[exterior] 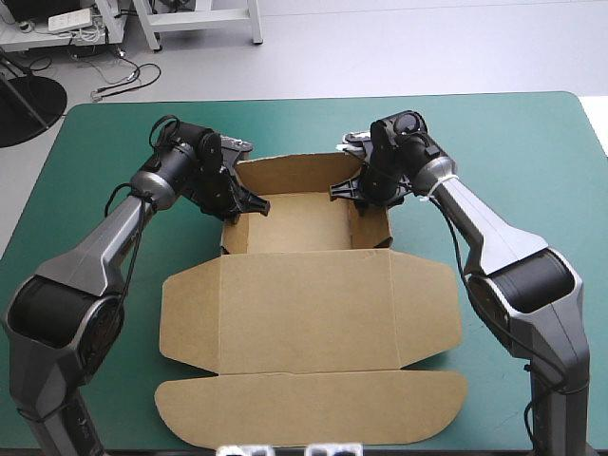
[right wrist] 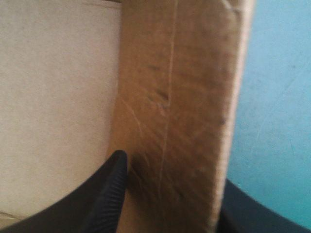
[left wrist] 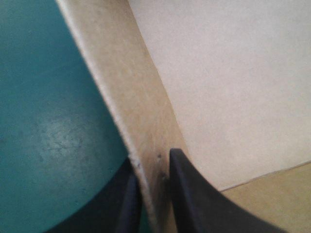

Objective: Fold the box

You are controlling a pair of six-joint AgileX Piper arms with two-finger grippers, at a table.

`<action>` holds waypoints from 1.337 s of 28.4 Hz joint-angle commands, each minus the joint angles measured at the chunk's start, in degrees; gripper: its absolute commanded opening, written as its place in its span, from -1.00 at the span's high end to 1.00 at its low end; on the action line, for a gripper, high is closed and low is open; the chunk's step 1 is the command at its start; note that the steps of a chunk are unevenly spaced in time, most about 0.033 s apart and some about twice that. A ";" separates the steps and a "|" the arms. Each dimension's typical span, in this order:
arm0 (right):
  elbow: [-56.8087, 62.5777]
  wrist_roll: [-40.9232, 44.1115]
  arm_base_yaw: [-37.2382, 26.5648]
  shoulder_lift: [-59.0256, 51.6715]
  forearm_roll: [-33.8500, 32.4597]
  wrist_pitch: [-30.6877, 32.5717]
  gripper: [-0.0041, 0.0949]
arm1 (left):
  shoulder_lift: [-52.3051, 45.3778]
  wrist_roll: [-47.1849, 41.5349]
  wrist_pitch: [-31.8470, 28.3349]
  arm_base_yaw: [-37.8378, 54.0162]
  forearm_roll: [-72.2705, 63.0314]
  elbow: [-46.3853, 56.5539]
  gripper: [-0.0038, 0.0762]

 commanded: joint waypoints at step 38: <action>-1.62 -2.76 -5.56 -16.87 1.72 -0.32 -0.03 | -29.29 2.40 3.95 -2.09 -1.36 -23.25 0.93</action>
